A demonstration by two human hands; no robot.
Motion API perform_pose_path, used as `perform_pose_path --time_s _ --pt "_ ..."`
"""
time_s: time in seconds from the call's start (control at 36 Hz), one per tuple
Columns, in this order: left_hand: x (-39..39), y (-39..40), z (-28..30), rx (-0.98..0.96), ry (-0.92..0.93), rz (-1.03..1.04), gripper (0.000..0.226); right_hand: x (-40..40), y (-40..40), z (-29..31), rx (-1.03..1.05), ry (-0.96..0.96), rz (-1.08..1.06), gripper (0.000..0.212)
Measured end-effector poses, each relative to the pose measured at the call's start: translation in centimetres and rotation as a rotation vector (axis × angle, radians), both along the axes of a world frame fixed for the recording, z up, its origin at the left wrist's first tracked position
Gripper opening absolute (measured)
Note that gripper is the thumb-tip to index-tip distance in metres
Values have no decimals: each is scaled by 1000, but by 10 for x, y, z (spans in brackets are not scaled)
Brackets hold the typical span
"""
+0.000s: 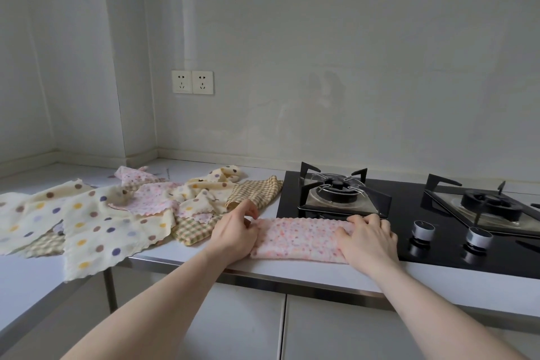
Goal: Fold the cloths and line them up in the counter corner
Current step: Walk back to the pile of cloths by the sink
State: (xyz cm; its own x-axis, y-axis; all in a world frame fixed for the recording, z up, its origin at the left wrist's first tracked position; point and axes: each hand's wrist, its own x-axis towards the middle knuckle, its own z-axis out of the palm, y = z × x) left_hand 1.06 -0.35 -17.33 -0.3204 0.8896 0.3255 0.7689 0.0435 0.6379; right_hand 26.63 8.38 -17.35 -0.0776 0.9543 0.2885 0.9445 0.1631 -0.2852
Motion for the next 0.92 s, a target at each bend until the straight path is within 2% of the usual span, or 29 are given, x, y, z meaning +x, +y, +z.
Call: perform_pose_path --time_s 0.17,0.33,0.39,0.44,0.47,0.56,0.61,0.69,0.81,0.86,0.92 --pt "3 0 1 -97 0 5 18 0 -5 4 -56 60 -3 47" --pt "4 3 0 -148 141 26 26 2 -1 16 -189 74 43 47" --pt "3 4 0 -169 159 24 28 3 0 19 -232 81 55 39" --pt "2 5 -1 -172 166 27 30 6 1 24 -256 160 65 16" --pt "2 5 -1 -166 164 30 30 8 0 27 -259 223 75 14" --pt "2 6 -3 -139 137 40 30 14 -1 40 -229 378 99 19" --pt "1 6 -4 -137 116 39 29 15 -2 51 -229 441 95 15" --pt "1 6 -3 -140 101 34 30 8 -3 65 -258 539 105 30" --pt "4 2 1 -129 85 36 31 -11 -7 84 -287 605 147 35" --pt "4 0 2 -112 58 36 31 -23 -14 94 -313 615 183 31" --pt "4 -3 5 -96 23 34 30 -36 -19 99 -339 630 209 17"
